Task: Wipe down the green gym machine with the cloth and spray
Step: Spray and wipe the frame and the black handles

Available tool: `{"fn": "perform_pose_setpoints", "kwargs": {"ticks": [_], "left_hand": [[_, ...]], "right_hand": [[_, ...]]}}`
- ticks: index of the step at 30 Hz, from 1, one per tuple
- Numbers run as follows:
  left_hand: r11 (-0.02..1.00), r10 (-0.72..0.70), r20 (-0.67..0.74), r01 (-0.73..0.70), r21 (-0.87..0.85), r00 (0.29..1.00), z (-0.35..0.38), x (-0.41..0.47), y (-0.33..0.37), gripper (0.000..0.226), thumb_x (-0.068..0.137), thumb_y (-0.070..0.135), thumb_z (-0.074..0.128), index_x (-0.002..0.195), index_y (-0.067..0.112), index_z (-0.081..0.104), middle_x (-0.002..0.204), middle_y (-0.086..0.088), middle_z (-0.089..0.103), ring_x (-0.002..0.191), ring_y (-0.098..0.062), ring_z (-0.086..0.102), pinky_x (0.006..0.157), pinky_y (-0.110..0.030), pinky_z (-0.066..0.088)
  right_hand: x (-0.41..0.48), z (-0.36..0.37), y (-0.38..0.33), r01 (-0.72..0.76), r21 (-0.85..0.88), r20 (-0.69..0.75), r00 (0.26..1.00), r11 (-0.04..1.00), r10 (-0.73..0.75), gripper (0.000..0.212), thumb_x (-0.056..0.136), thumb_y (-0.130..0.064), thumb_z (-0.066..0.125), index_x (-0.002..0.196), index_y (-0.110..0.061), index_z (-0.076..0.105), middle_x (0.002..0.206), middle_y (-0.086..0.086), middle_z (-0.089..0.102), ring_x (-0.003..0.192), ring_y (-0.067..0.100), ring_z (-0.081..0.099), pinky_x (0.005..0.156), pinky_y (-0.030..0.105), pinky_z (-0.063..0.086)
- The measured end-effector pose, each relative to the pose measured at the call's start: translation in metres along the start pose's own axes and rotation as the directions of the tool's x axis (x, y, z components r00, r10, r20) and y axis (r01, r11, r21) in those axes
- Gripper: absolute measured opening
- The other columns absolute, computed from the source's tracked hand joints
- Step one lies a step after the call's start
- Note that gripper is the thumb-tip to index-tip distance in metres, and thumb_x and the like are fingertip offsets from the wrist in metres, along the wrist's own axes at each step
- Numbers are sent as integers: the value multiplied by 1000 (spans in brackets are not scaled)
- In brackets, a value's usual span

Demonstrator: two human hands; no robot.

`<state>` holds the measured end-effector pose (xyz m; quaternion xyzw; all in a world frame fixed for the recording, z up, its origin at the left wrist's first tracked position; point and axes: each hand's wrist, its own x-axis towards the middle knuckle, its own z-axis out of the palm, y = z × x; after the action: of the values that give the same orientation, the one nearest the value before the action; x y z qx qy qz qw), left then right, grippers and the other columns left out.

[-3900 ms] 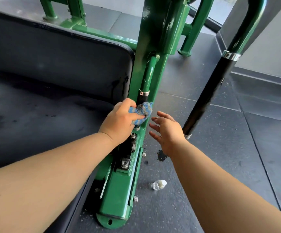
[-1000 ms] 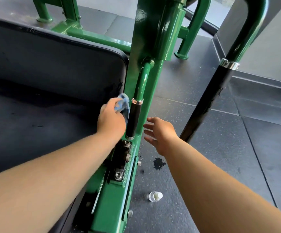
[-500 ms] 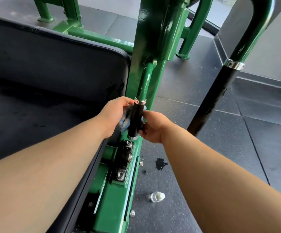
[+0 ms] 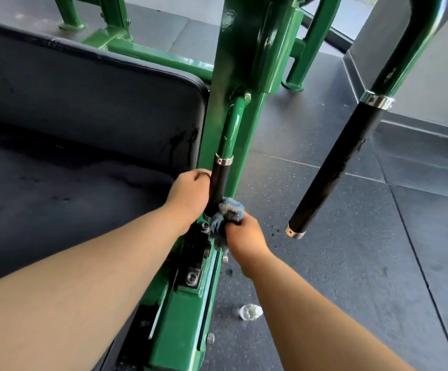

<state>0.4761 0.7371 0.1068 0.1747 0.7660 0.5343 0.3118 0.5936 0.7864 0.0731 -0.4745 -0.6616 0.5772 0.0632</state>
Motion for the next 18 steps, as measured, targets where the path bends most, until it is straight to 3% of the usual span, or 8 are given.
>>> {"fn": "perform_pose_setpoints", "kwargs": {"ticks": [2,4,6,7,9,12,15,18], "left_hand": [[998,38,-90,-33,61,995,-3,-1,1,34,89,16,41,69,22,68,70,7,64,74,-16,60,71,-30,49],[1000,30,-92,-29,10,995,-7,-3,-3,36,87,13,43,69,25,71,74,7,70,81,-16,66,84,-36,53],[999,28,-74,-31,-39,997,-10,-5,-8,36,78,19,42,73,35,74,79,4,74,87,-22,69,89,-45,54],[999,36,-68,-36,-6,997,-11,-7,-10,37,74,21,40,75,39,73,81,3,74,89,-24,69,88,-47,54],[998,50,-82,-47,40,995,-9,-10,-10,36,76,21,40,78,36,73,82,2,73,88,-24,68,86,-44,56],[993,102,-232,-86,76,967,-2,-12,8,28,90,16,43,85,30,67,89,10,68,82,-12,60,72,-28,48],[982,187,-346,-161,102,920,5,-14,38,25,95,18,42,104,30,61,94,15,62,89,-11,56,70,-25,39],[930,366,-324,-332,157,873,8,-16,87,24,94,12,42,107,25,58,106,9,60,93,-9,54,77,-22,40]], "right_hand": [[-4,9,9,-81,-98,35,996,992,85,26,87,4,38,81,-11,58,64,3,51,52,16,42,49,22,36],[-8,16,9,-167,299,22,985,939,169,32,87,10,31,78,-10,54,62,8,47,46,15,36,43,22,30],[-6,19,-2,-247,686,91,962,684,256,27,88,8,32,78,-10,49,55,6,47,40,13,38,42,23,27],[-9,19,-5,-304,735,165,947,606,276,19,89,0,37,80,-10,50,54,5,50,39,13,40,42,23,27],[-17,18,-10,-384,698,275,923,605,269,10,89,-16,46,90,-11,54,65,5,58,44,13,46,40,20,28],[-27,7,-14,-331,666,184,941,669,282,8,92,-19,51,96,-14,55,62,1,61,43,12,52,37,16,33],[-47,-14,-40,-106,520,-40,988,848,148,5,90,-20,53,86,-20,56,68,-4,59,50,9,51,41,16,35],[-74,-44,-74,268,224,-188,955,937,-228,14,88,-17,55,77,-26,57,60,-14,55,52,2,46,49,14,39]]}}
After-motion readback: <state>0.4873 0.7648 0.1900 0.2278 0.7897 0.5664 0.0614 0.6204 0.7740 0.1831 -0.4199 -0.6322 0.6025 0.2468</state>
